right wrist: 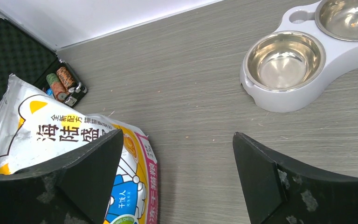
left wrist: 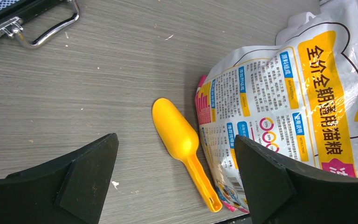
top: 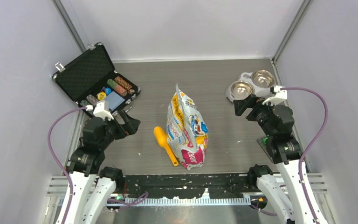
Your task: Serve the pet food
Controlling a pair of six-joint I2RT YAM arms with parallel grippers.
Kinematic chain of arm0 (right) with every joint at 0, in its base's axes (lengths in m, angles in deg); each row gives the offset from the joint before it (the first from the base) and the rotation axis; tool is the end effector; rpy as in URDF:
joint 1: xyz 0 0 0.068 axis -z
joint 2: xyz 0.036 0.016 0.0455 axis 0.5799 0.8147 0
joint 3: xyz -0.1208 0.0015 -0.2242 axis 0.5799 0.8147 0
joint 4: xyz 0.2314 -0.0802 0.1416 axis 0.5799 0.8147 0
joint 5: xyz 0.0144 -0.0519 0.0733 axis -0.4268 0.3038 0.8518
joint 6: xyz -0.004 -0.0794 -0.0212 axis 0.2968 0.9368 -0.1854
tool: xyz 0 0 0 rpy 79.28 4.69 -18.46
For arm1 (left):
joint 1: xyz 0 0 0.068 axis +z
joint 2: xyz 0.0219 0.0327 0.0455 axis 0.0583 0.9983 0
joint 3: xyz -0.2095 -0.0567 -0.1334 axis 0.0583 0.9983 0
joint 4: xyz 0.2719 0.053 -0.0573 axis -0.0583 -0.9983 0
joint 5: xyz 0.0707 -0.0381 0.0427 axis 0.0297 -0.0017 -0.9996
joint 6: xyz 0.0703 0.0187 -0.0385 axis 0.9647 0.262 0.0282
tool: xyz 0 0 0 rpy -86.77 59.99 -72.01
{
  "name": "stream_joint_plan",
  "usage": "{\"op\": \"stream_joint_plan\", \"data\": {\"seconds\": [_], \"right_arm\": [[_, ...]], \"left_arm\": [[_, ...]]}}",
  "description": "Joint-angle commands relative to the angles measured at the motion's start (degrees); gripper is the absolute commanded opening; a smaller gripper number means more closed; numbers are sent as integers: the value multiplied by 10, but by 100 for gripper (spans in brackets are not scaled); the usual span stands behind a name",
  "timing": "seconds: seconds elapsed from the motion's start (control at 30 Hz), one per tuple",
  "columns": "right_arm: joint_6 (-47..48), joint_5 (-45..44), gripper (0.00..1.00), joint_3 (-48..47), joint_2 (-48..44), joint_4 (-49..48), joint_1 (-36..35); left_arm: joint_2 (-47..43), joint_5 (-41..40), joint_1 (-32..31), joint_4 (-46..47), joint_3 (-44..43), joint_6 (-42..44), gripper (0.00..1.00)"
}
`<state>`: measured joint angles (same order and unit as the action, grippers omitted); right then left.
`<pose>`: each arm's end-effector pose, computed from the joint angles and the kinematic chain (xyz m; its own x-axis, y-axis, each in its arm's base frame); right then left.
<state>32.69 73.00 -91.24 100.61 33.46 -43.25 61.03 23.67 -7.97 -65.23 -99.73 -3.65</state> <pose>0.2130 0.0339 0.3255 -0.2548 0.3526 -0.9004 -0.1091 0.9147 0.3891 0.1760 -0.0418 0.2910 -0.4952 -0.4553 -0.7399 0.0058 0.8499 -0.5269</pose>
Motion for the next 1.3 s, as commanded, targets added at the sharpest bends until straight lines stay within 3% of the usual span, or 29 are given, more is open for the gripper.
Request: {"op": "stream_joint_plan", "data": {"seconds": [0.0, 0.2, 0.27, 0.37, 0.6, 0.67, 0.8, 0.97, 1.27], "right_arm": [[31, 16, 95, -4, 1, -15, -1], [22, 77, 95, -34, 36, 10, 0], [9, 198, 96, -35, 52, -3, -1], [-23, 284, 95, -43, 84, -19, -19], [20, 91, 96, -140, 160, 33, -259], [28, 79, 99, -168, 190, 41, -280], [48, 80, 84, -232, 253, 78, -297], [66, 86, 75, -271, 294, 93, -330], [65, 74, 52, -281, 315, 110, -346]], "left_arm": [[15, 33, -2, 38, -1, -10, 99], [28, 91, -13, 100, 31, -28, 99], [34, 111, -24, 129, 45, -37, 99], [43, 127, -56, 163, 52, -49, 99], [69, 126, -150, 235, 53, -55, 99], [74, 127, -168, 245, 44, -55, 99], [74, 113, -188, 247, 28, -52, 99], [81, 106, -200, 248, 19, -51, 99], [100, 98, -221, 254, 16, -52, 99]]}}
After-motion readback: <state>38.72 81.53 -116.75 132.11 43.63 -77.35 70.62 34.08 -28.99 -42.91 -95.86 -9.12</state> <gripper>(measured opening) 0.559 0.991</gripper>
